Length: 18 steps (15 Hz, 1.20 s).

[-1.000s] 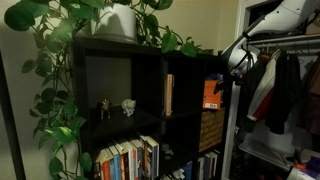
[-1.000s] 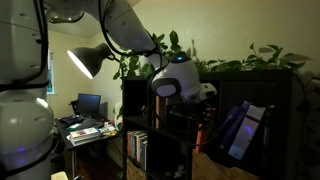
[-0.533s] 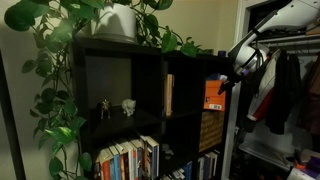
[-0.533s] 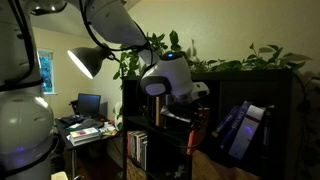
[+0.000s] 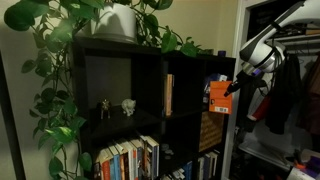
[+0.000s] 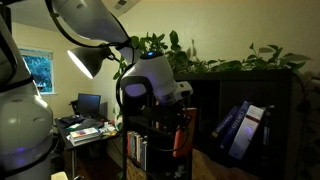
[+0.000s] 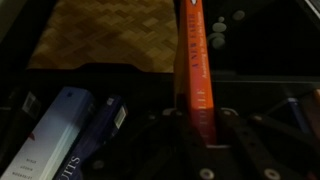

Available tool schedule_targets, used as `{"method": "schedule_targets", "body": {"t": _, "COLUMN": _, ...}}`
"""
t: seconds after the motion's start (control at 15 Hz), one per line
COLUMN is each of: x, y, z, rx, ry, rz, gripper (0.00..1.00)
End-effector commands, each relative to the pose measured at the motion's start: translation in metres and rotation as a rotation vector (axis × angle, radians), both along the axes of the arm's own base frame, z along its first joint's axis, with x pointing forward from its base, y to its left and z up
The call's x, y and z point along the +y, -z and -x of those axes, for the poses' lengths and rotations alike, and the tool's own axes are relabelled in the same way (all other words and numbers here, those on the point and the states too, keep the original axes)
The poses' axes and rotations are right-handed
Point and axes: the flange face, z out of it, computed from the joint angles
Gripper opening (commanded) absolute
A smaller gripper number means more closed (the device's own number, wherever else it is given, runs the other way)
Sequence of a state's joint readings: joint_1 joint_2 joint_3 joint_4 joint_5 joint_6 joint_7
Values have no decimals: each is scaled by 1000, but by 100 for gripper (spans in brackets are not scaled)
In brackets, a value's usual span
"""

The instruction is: Pick the orange book and put it in the center cabinet

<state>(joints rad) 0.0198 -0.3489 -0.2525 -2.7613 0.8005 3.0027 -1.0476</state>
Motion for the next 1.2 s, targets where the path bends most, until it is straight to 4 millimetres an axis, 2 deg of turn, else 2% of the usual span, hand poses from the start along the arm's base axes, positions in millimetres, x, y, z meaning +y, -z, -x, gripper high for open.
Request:
{"method": "schedule_targets", "body": {"t": 0.0, "x": 20, "y": -22, "z": 4, "rx": -63, "ry": -54, "rz": 55, "gripper": 8}}
{"method": "schedule_targets", "body": {"t": 0.33, "x": 69, "y": -32, "z": -9, "rx": -82, "ry": -146, "rz": 87, "gripper": 8}}
{"method": "schedule_targets", "body": {"t": 0.6, "x": 107, "y": -30, "z": -15, "rx": -80, "ry": -200, "rz": 93, "gripper": 8}}
{"method": "schedule_targets", "body": {"t": 0.87, "x": 124, "y": -35, "z": -15, "rx": -131, "ry": -178, "rz": 70, "gripper": 8}}
{"method": "schedule_targets", "body": {"t": 1.13, "x": 129, "y": -42, "z": -32, "rx": -173, "ry": -106, "rz": 35, "gripper": 8}}
